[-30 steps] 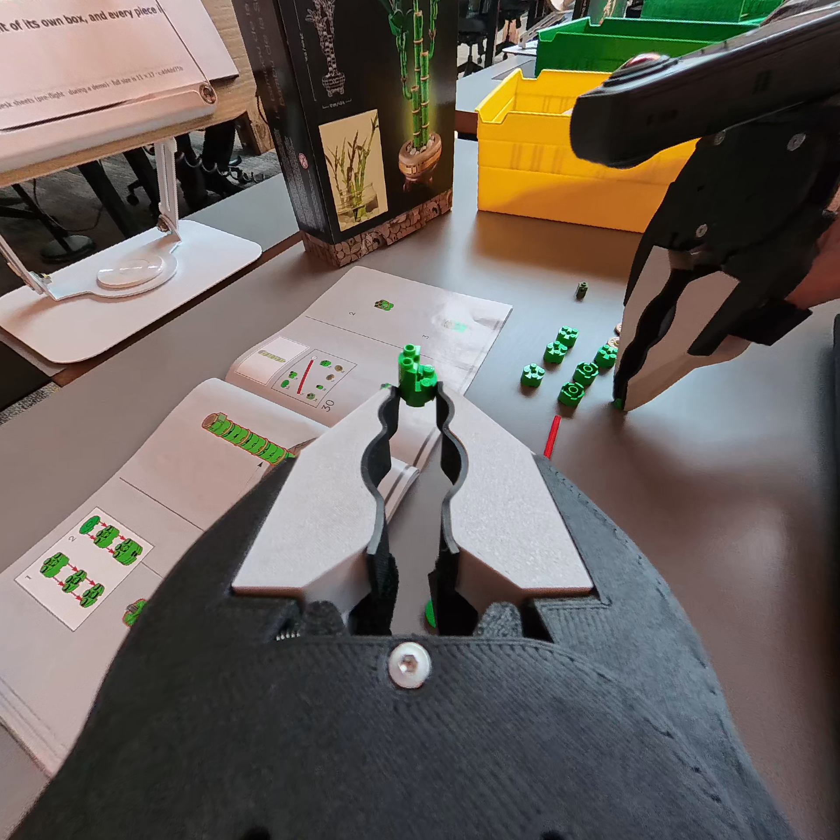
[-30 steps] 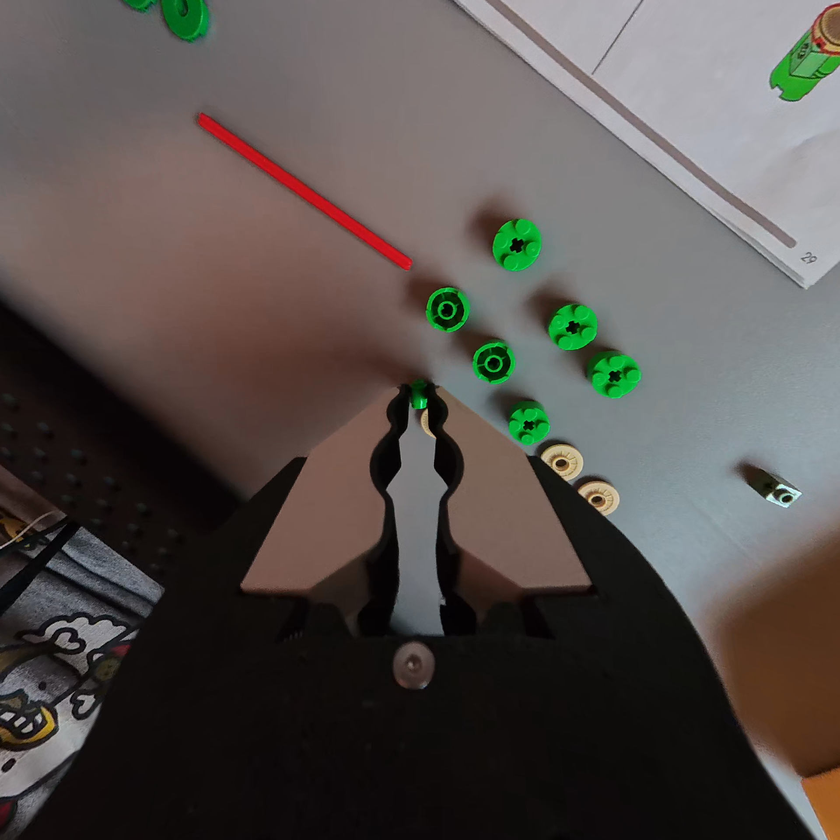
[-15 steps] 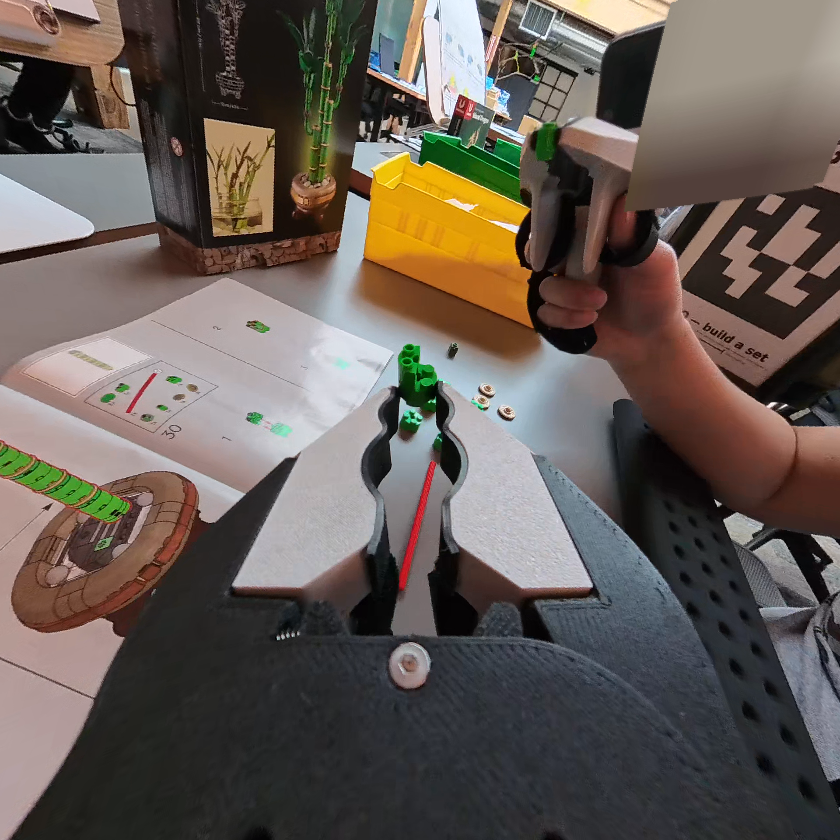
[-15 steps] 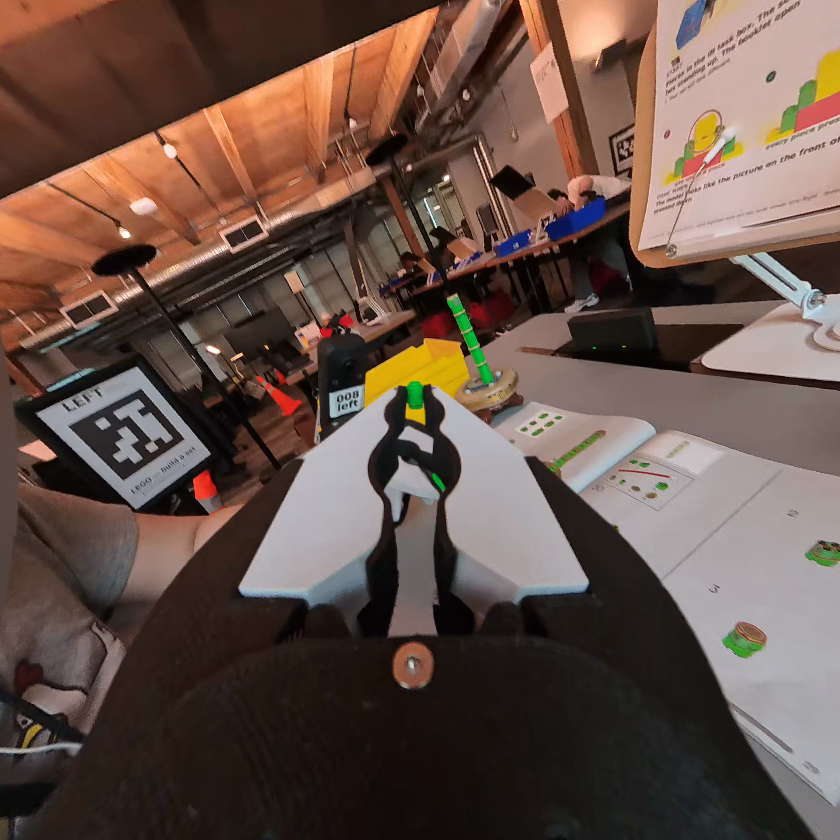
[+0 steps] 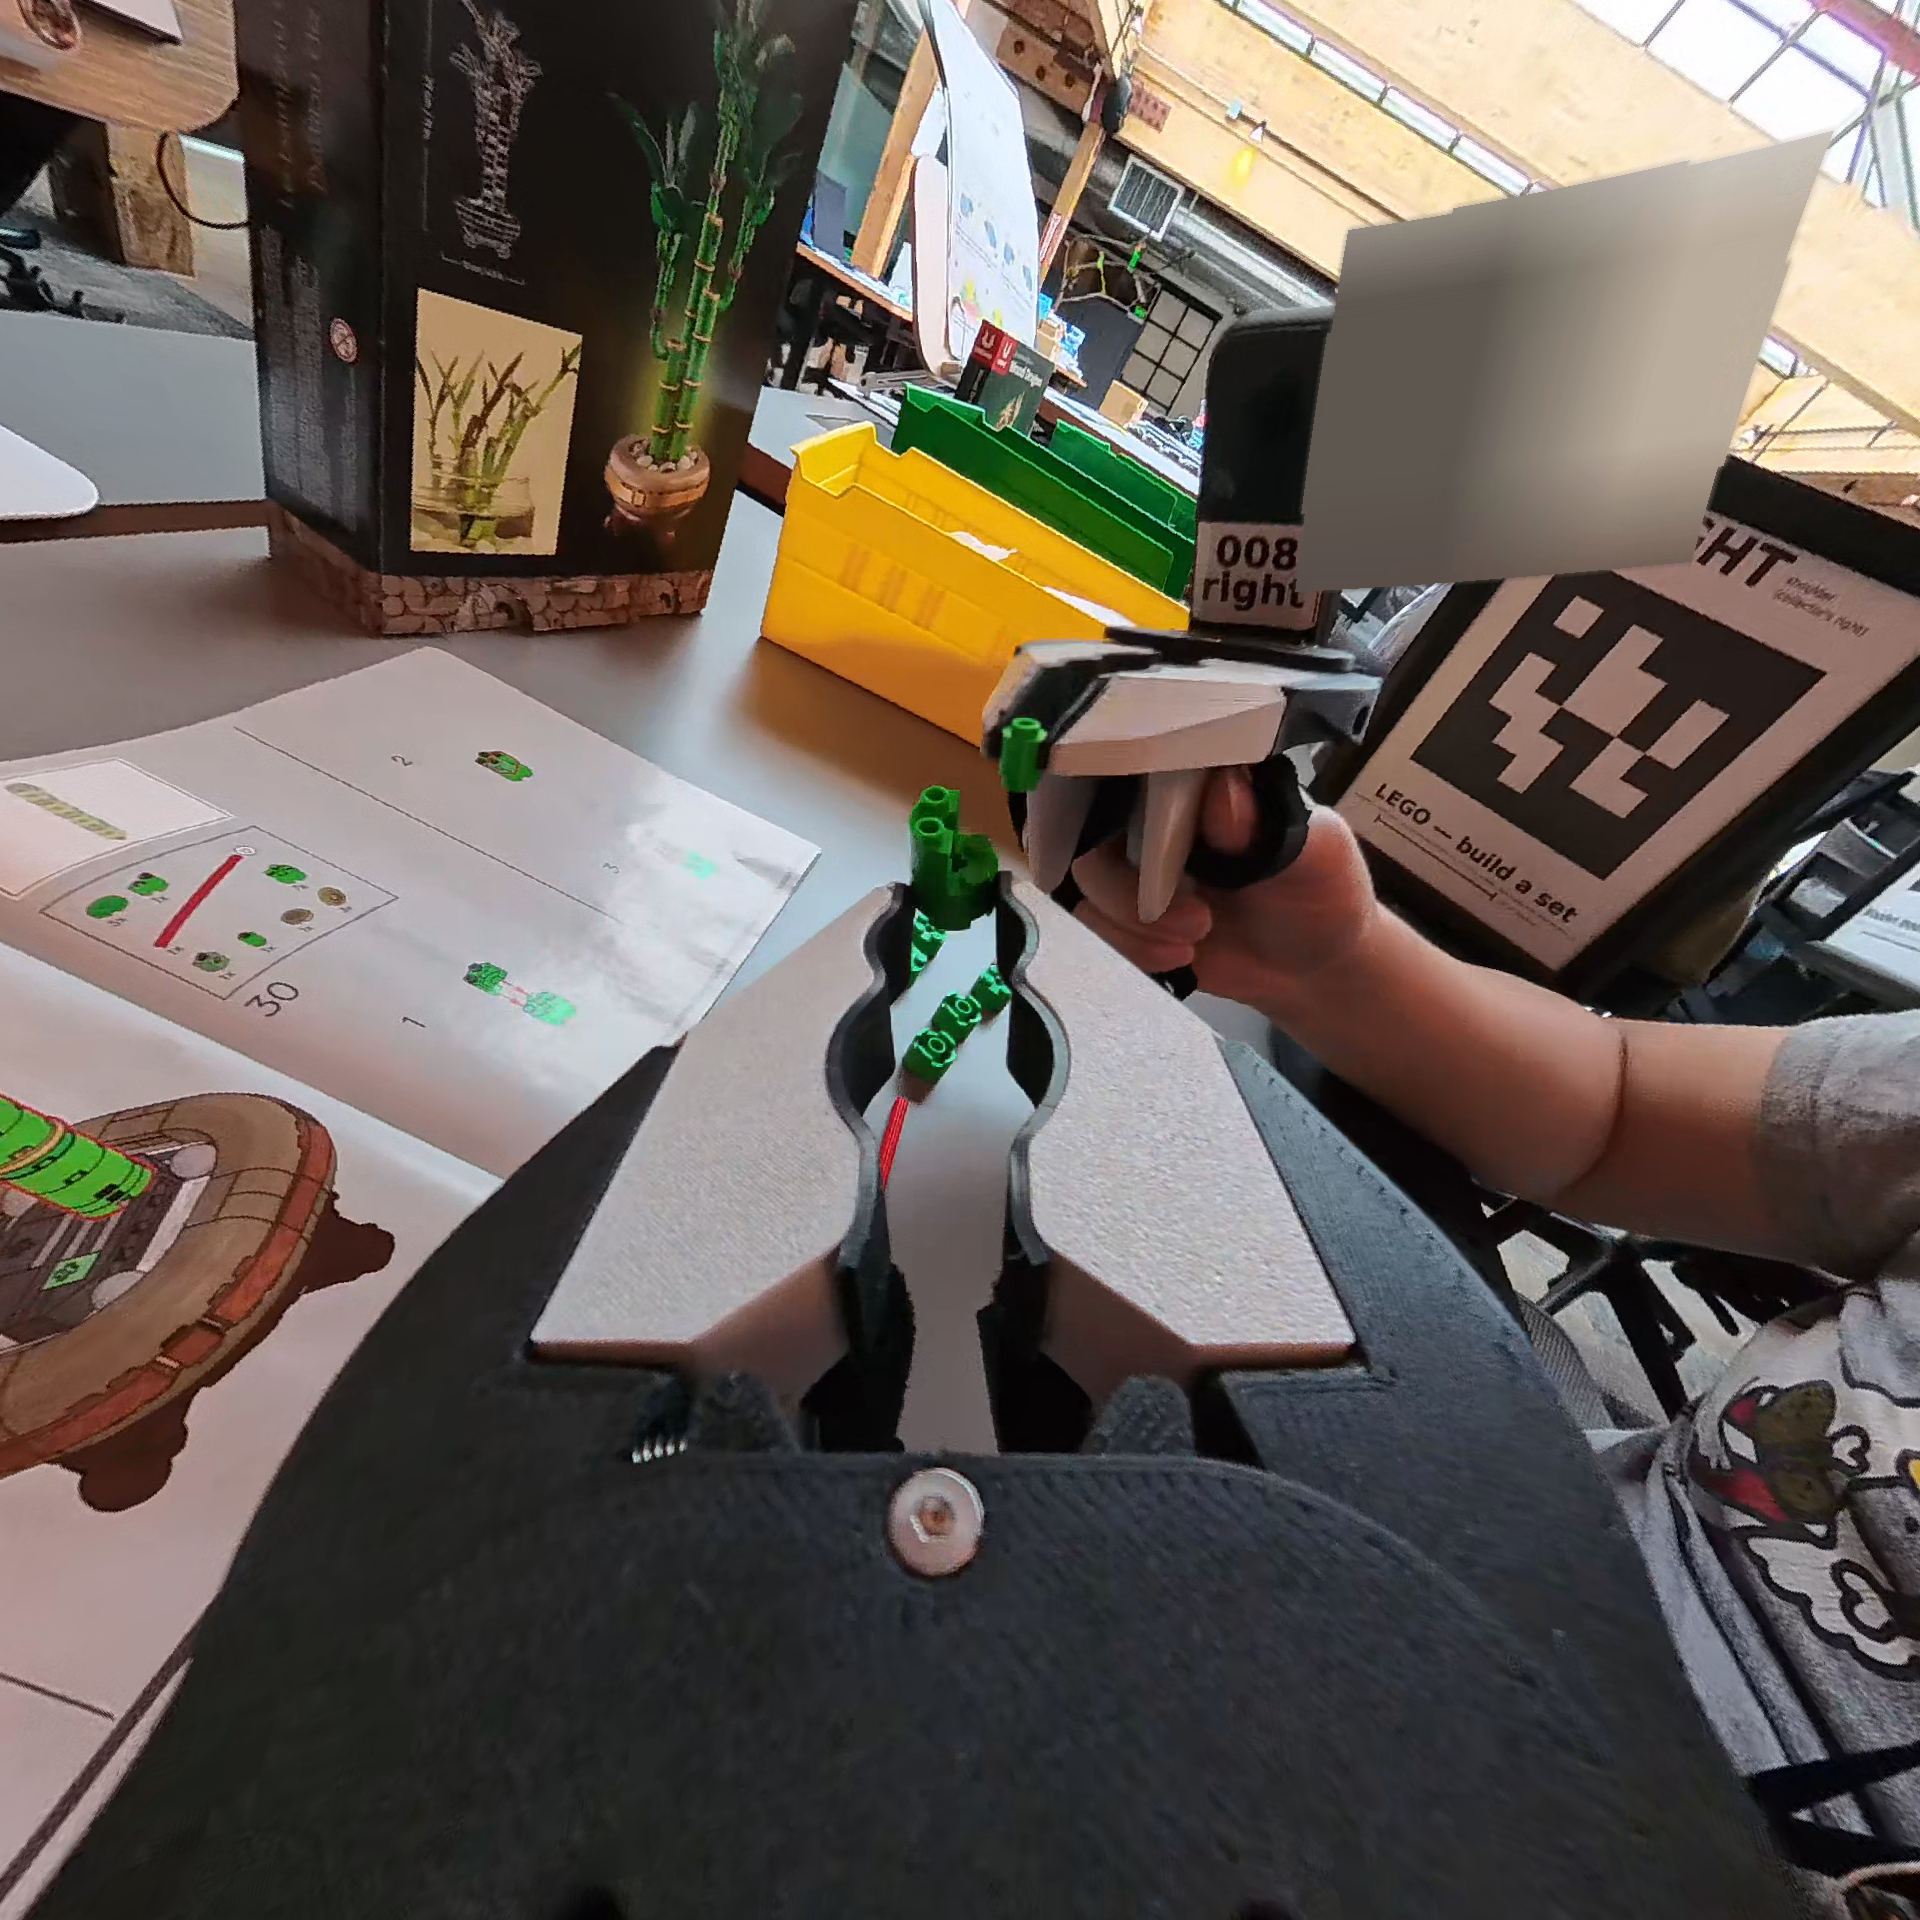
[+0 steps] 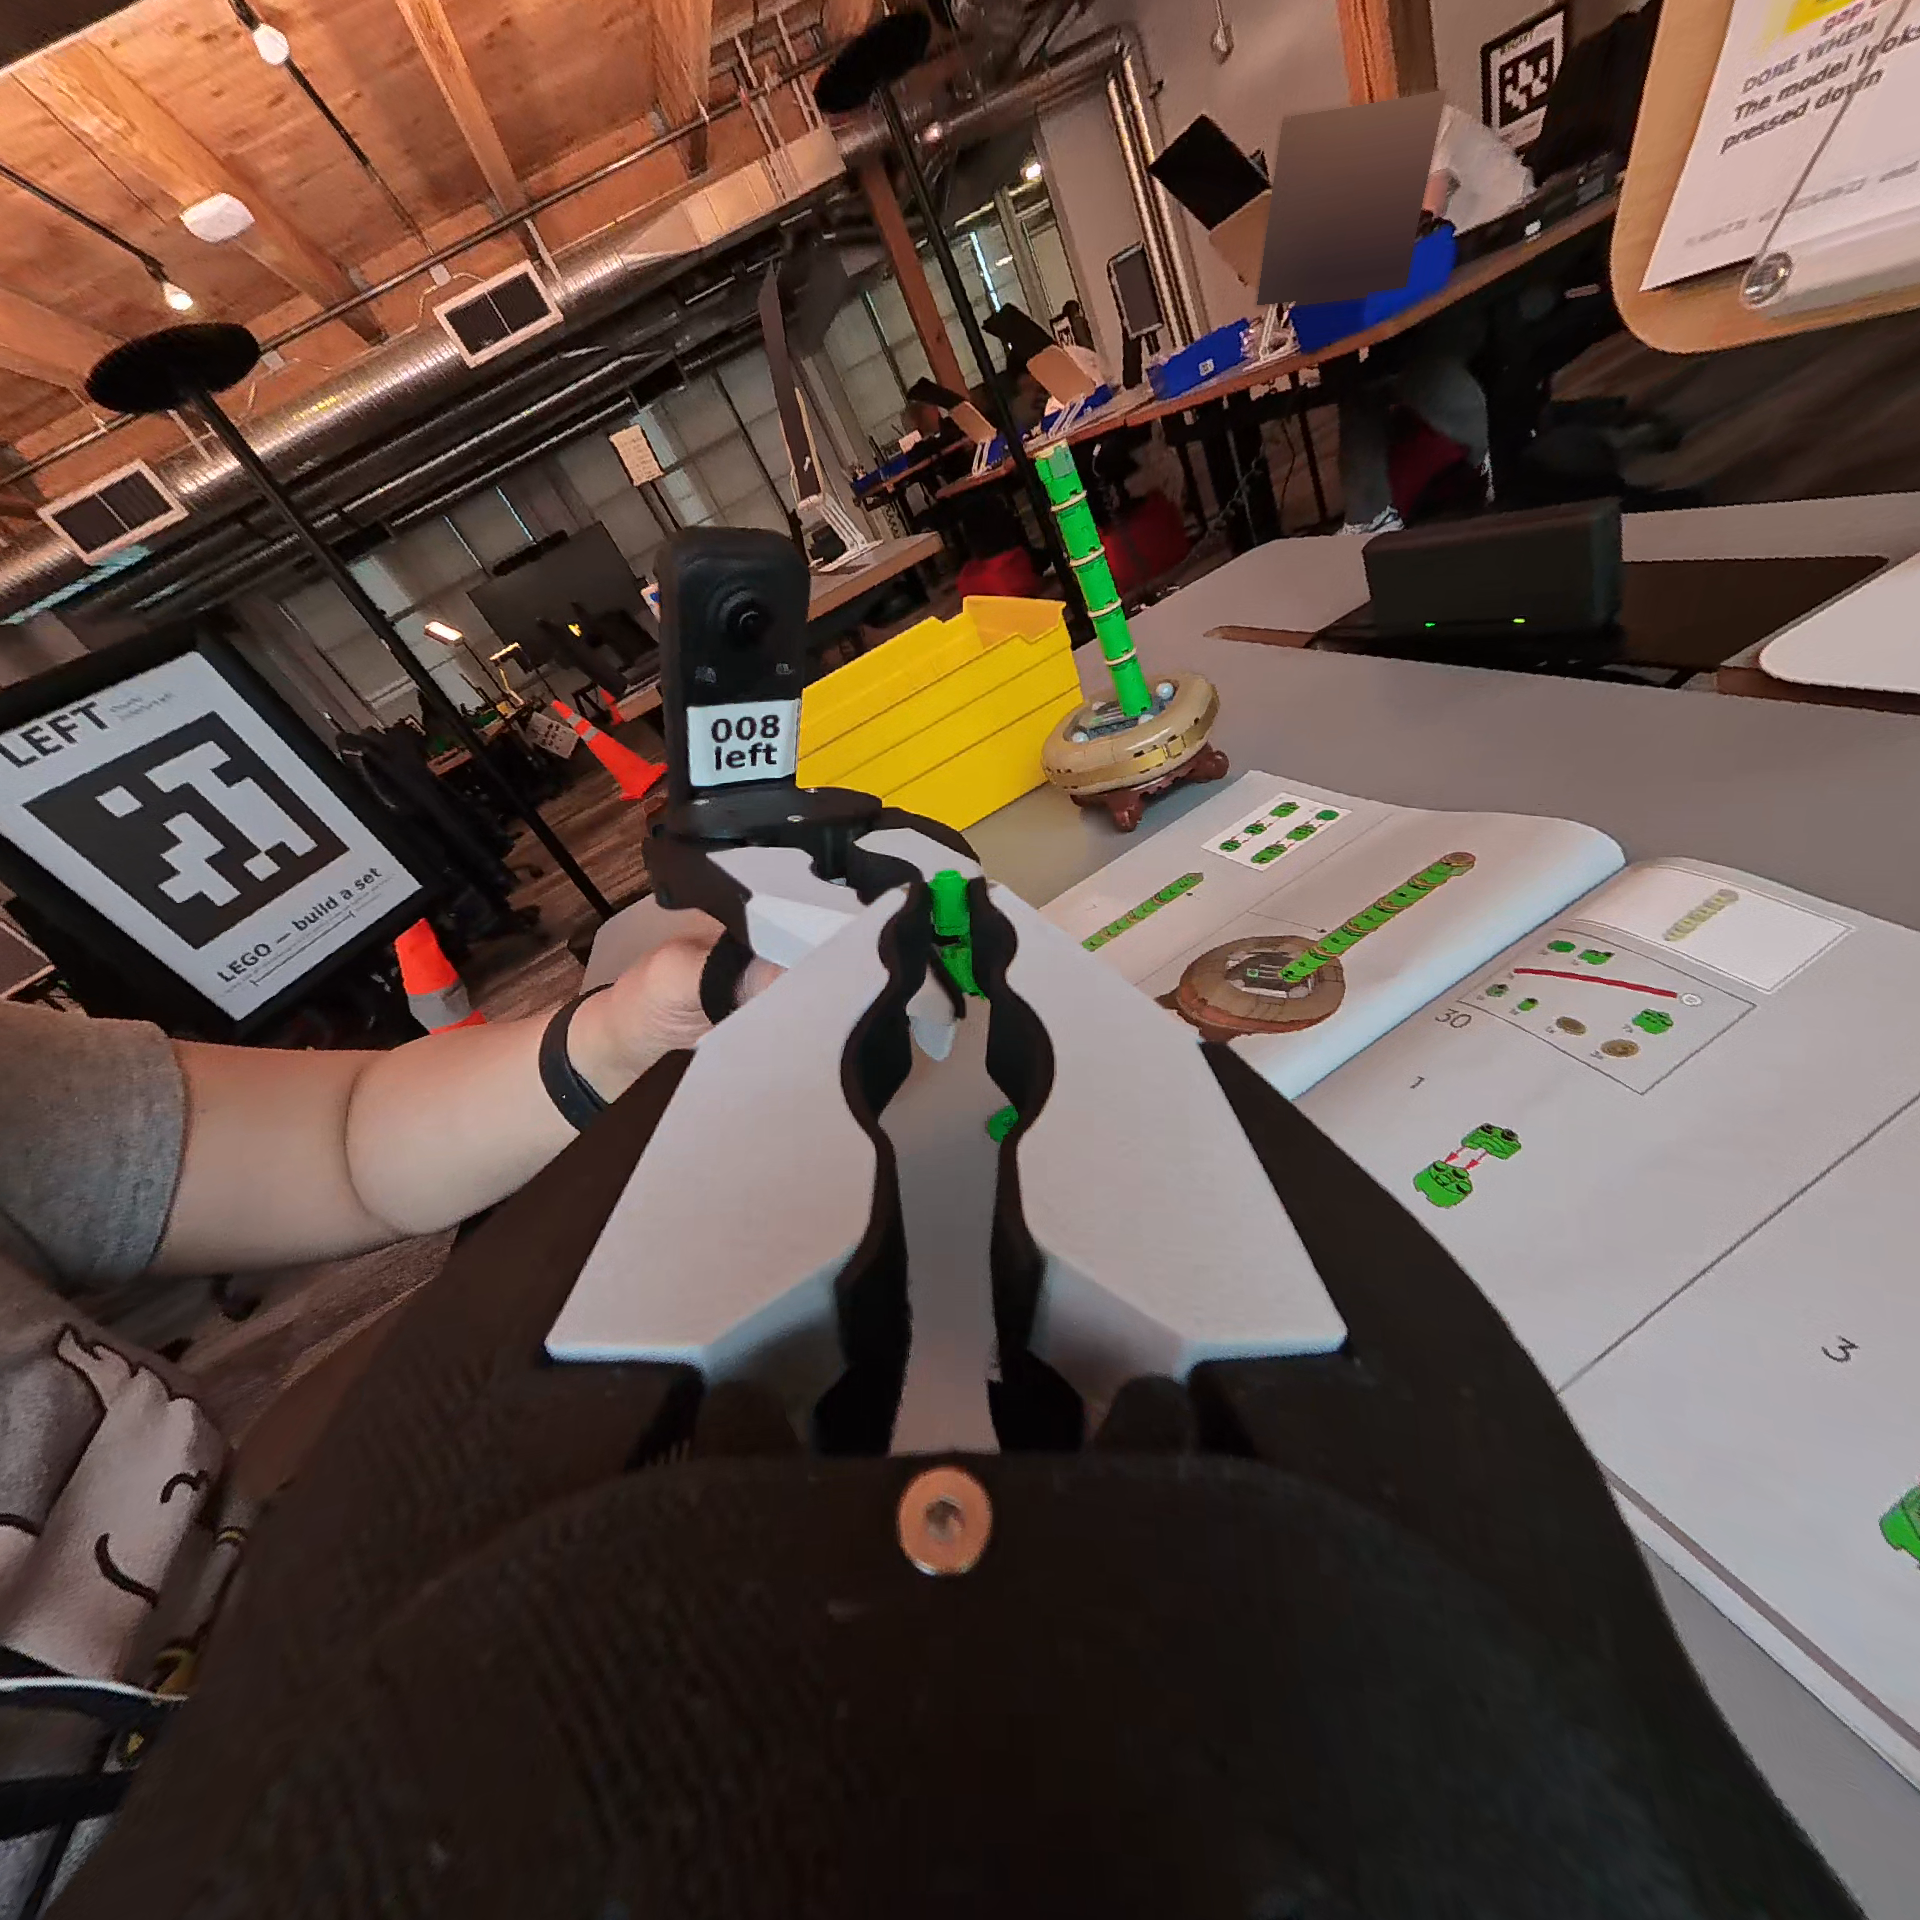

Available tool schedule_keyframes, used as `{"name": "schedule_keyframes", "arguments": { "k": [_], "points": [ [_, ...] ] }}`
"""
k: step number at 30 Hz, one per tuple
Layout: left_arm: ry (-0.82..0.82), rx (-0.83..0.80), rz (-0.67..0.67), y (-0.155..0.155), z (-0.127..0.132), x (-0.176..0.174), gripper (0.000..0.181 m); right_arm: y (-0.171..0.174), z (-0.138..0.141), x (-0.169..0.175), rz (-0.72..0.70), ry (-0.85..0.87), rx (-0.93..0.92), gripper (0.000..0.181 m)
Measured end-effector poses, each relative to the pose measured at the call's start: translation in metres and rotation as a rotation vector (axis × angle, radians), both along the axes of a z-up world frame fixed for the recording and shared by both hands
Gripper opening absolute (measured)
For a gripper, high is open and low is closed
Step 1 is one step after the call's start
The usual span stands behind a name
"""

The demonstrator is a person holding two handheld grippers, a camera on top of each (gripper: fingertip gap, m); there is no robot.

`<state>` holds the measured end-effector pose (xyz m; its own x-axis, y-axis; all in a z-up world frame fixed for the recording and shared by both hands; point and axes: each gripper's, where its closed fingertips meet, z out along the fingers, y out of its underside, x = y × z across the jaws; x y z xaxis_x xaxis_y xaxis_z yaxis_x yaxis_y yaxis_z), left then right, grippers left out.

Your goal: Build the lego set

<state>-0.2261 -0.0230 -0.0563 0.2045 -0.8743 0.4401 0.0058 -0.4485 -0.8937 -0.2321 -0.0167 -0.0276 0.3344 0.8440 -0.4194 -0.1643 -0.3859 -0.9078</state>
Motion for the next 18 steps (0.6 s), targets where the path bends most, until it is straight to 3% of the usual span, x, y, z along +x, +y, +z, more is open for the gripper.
{"name": "schedule_keyframes", "arguments": {
  "k": [18],
  "points": [
    [0.043, -0.074, 0.019, 0.003, -0.005, -0.003, 0.014, 0.005, -0.014, -0.011, -0.037, -0.134, 0.055, 0.006]
  ]
}}
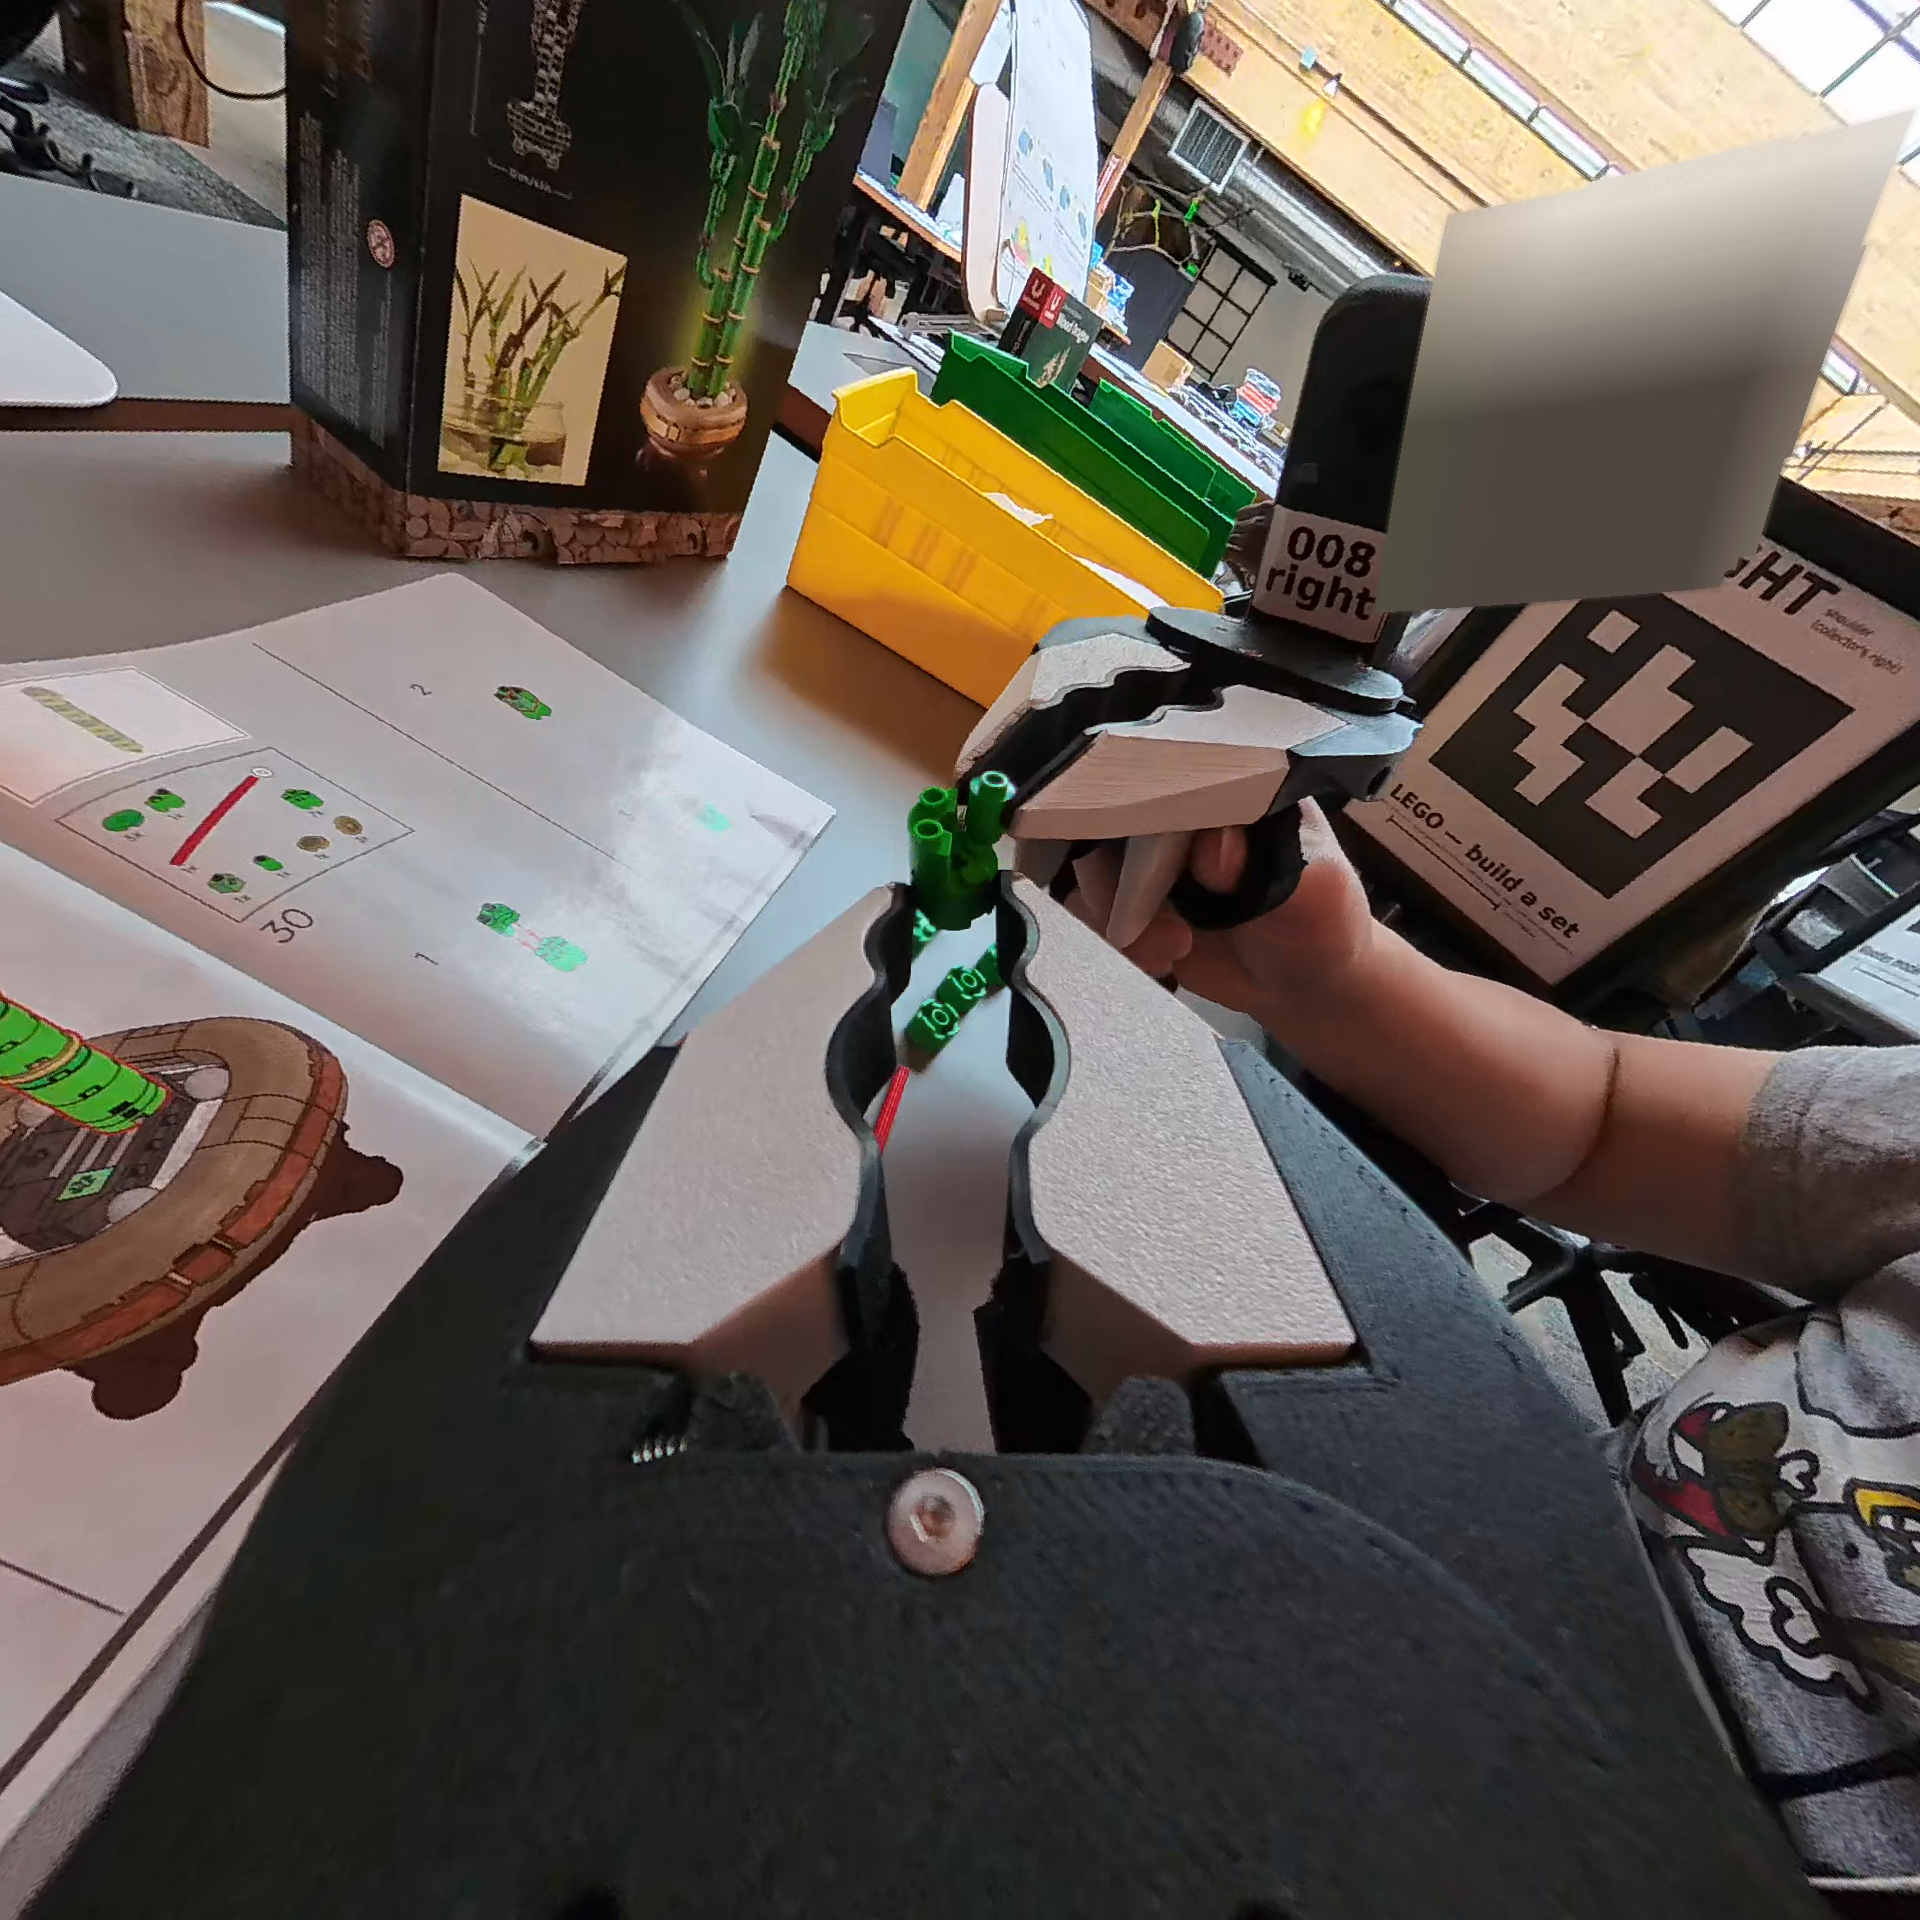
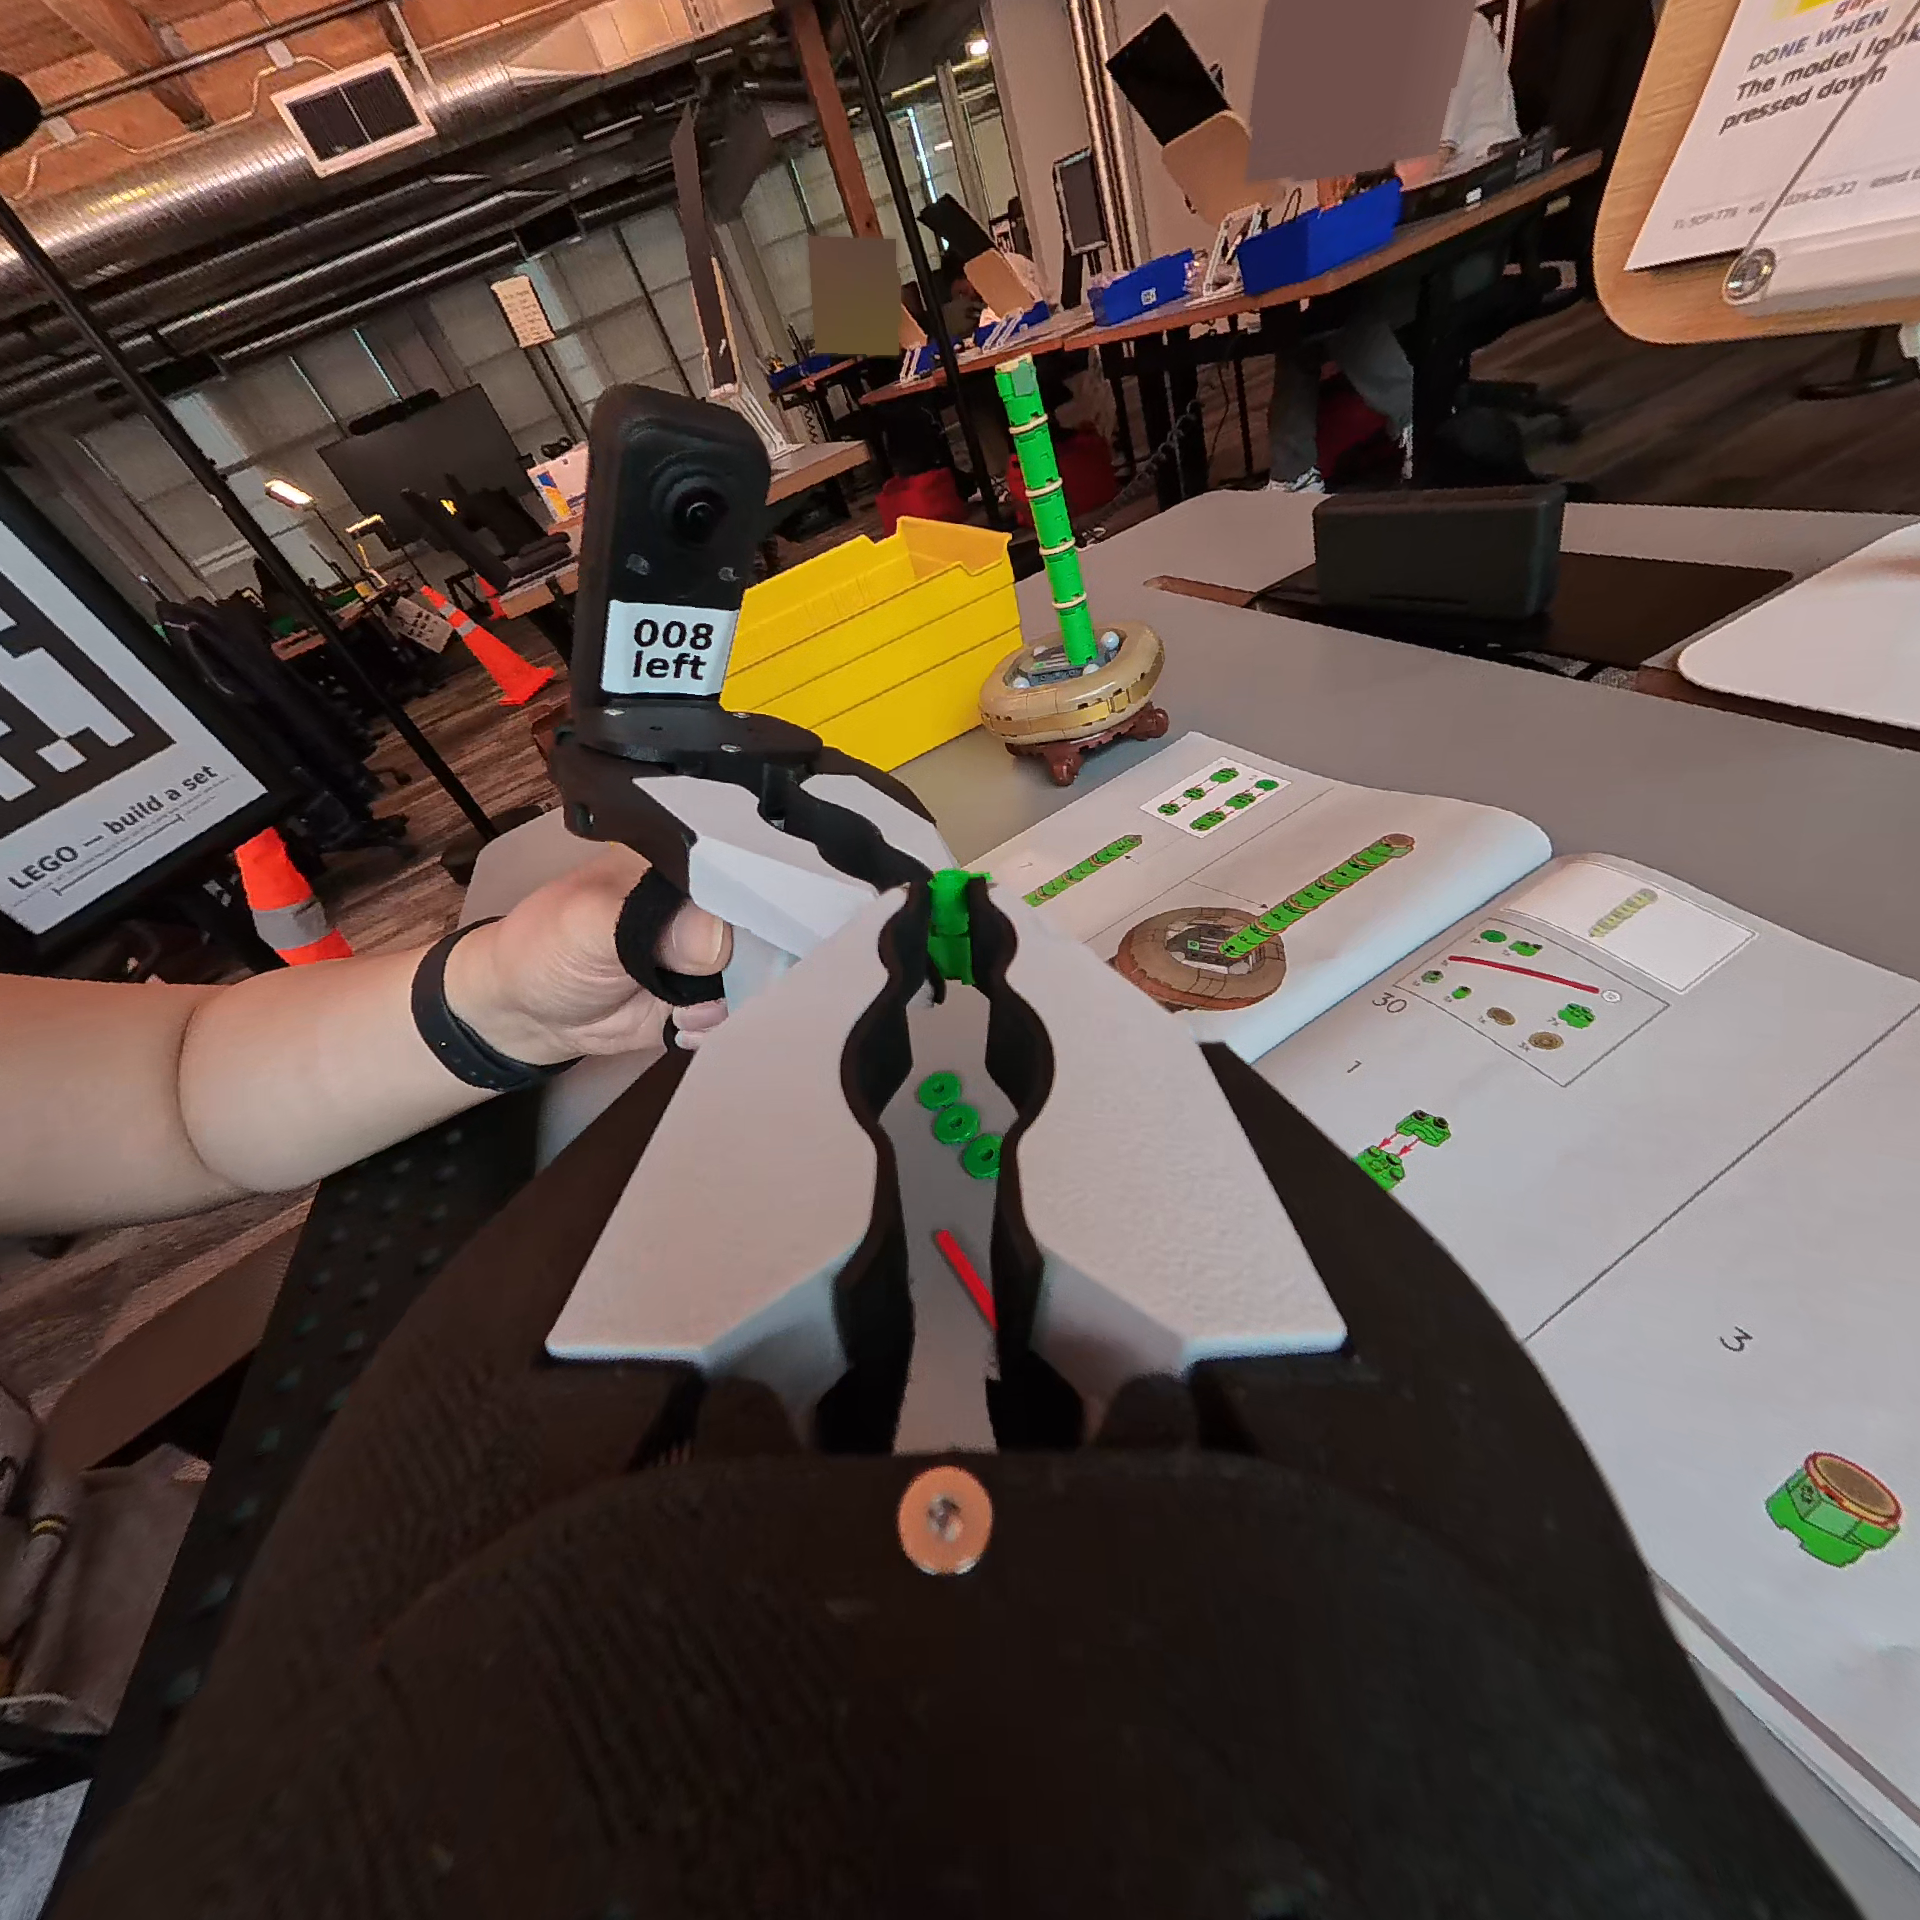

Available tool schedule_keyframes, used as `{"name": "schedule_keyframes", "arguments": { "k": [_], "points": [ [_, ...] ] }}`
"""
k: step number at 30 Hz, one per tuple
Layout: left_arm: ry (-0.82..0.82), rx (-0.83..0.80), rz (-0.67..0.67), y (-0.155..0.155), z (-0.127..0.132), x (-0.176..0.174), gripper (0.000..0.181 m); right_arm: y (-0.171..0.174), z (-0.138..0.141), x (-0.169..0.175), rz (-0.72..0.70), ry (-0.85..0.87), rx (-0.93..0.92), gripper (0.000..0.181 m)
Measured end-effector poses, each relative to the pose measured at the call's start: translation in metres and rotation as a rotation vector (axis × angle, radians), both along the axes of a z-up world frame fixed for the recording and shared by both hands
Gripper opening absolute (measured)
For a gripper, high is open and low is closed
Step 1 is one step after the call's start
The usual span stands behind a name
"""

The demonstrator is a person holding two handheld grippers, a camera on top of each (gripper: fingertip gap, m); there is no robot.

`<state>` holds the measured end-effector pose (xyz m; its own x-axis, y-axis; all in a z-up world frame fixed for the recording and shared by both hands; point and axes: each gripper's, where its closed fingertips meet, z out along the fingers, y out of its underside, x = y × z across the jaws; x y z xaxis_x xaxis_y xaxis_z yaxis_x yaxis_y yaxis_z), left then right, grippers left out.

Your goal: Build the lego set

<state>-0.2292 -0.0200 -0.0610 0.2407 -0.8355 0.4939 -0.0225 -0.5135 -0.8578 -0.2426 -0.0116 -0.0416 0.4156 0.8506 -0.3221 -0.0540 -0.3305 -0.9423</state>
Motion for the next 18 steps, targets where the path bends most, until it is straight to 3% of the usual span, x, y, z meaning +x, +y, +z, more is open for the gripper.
{"name": "schedule_keyframes", "arguments": {
  "k": [18],
  "points": [
    [0.135, -0.026, 0.072, 0.011, -0.022, -0.005, 0.014, 0.012, -0.022, -0.005, -0.134, -0.176, -0.018, 0.006]
  ]
}}
